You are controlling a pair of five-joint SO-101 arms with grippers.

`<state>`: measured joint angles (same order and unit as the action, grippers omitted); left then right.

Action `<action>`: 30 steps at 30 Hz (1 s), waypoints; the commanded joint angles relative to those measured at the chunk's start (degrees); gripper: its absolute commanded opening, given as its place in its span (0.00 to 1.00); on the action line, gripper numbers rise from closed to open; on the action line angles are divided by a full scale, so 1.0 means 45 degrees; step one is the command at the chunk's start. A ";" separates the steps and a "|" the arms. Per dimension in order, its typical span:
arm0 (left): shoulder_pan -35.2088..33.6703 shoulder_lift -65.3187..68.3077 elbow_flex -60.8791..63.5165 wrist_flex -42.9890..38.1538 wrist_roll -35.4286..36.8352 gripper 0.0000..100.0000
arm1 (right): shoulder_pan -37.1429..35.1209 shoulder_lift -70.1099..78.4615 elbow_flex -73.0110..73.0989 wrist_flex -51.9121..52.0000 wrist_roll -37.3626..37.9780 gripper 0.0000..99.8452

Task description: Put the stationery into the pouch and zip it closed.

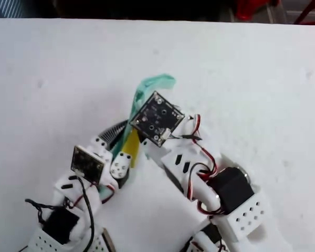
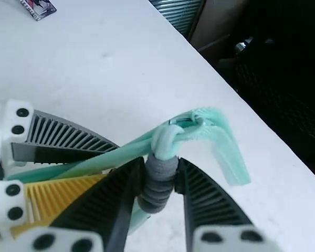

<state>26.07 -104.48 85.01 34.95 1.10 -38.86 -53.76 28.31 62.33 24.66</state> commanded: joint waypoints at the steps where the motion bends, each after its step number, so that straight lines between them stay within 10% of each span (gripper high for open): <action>1: 0.0029 0.0088 -0.0176 0.0078 0.0020 0.02 | -0.0068 -0.0107 -0.0078 -0.0283 -0.0078 0.08; 7: 0.0010 0.0088 -0.0449 0.0176 0.0000 0.05 | -0.0049 -0.0244 -0.0371 -0.0283 0.0215 0.02; 13: -0.0068 0.0088 -0.3380 0.4239 0.0098 0.21 | -0.0361 -0.0107 -0.1875 0.0518 0.1328 0.02; 24: -0.0068 0.0088 -0.4220 0.5197 0.0000 0.21 | -0.1436 -0.0107 -0.4063 0.3194 0.1934 0.02; 30: -0.0029 0.0088 -0.4317 0.4845 -0.0020 0.05 | -0.2120 -0.0107 -0.5216 0.4796 0.2833 0.02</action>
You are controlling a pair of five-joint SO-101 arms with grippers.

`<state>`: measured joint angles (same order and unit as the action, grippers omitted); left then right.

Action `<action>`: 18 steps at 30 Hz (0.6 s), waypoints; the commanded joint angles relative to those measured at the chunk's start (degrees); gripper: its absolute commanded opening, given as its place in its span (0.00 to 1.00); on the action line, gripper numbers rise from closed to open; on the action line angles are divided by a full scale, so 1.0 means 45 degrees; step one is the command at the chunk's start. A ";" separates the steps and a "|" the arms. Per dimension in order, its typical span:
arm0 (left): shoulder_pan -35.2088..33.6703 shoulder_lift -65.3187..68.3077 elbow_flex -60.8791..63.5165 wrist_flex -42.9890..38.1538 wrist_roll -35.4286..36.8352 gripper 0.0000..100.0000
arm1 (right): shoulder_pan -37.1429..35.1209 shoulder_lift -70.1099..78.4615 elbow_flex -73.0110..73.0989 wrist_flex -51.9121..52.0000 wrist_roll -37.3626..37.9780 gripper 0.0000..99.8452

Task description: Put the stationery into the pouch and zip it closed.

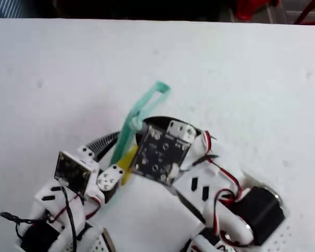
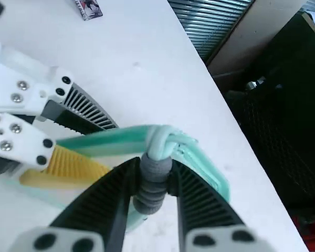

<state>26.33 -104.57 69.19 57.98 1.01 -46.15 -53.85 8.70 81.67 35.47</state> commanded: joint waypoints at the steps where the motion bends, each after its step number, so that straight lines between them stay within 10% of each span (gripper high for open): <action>1: -0.0088 0.0107 -0.0762 -0.0469 0.0000 0.02 | -0.0713 -0.0088 -0.0938 0.0635 0.0586 0.02; 7: -0.0010 0.0147 -0.0430 -0.2090 0.0059 0.02 | 0.0029 0.0440 -0.1035 -0.0635 0.0762 0.02; 15: -0.0166 0.0186 0.5724 -1.1604 -0.0293 0.02 | 0.0615 0.1534 -0.0996 -0.2295 -0.0098 0.02; 18: -0.0264 0.0381 0.6017 -1.1878 -0.1407 0.02 | 0.0615 0.1592 -0.0860 -0.2178 -0.0234 0.02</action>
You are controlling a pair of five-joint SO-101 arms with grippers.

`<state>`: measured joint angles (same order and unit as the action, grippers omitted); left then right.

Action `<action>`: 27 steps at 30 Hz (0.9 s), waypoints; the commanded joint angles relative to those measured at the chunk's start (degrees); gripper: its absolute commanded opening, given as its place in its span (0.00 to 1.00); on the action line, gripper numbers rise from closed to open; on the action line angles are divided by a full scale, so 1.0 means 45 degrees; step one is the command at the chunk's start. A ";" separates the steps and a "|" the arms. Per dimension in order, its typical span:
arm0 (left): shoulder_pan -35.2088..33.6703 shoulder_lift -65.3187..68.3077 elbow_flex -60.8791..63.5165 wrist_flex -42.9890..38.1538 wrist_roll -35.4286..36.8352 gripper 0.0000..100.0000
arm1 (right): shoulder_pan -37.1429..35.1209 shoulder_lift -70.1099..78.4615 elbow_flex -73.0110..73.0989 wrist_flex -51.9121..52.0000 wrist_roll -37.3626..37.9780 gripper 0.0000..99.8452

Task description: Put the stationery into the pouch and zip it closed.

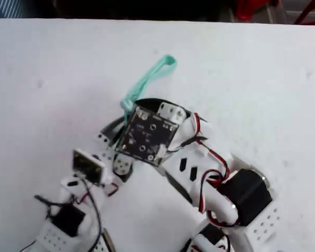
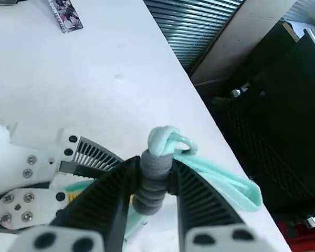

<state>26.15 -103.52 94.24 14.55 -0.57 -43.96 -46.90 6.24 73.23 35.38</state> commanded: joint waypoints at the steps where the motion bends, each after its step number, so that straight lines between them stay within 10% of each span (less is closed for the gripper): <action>1: -0.0283 0.0205 0.0430 -0.1856 -0.0996 0.02 | 0.0107 0.0029 -0.0137 -0.0264 -0.0195 0.02; 17: -0.0147 0.0225 -0.4474 0.7521 -0.0781 0.16 | 0.0088 -0.0049 0.1328 0.0440 -0.0391 0.02; 27: -0.0147 0.0205 -0.5236 0.8127 -0.0781 0.16 | -0.1260 -0.0967 0.1309 0.0908 -0.0742 0.02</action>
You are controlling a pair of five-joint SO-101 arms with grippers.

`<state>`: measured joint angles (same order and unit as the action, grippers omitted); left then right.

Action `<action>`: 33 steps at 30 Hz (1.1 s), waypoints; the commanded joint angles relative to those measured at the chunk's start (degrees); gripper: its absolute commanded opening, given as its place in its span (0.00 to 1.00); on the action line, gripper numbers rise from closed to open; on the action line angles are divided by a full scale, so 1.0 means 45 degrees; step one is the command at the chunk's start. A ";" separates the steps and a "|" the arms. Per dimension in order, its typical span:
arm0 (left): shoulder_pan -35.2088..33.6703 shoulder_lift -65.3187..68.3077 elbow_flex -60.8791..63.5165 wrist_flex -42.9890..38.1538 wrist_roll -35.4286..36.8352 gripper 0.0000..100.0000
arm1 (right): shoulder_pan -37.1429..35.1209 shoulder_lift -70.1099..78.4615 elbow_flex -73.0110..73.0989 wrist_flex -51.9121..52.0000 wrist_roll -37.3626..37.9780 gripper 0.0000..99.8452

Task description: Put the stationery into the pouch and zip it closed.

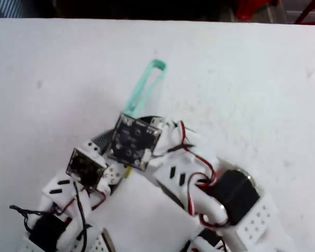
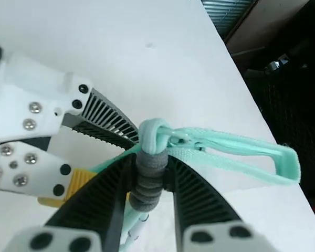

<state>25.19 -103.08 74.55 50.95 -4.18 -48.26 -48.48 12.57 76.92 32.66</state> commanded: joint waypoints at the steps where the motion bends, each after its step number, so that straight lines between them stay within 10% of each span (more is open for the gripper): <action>1: 0.0068 0.0107 -0.1016 0.0117 0.0020 0.16 | -0.0303 -0.0850 -0.0098 0.0186 -0.0137 0.02; 15: 0.0186 0.0107 -0.1231 0.0137 -0.0078 0.02 | -0.0264 -0.2335 -0.0098 0.0908 0.0176 0.02; 33: 0.1123 0.0107 -0.0860 0.0860 -0.0117 0.10 | 0.1768 -0.0791 -0.0078 -0.2100 0.0195 0.02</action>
<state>29.49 -103.52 72.00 50.95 -4.26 -41.41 -52.09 12.66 69.10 33.80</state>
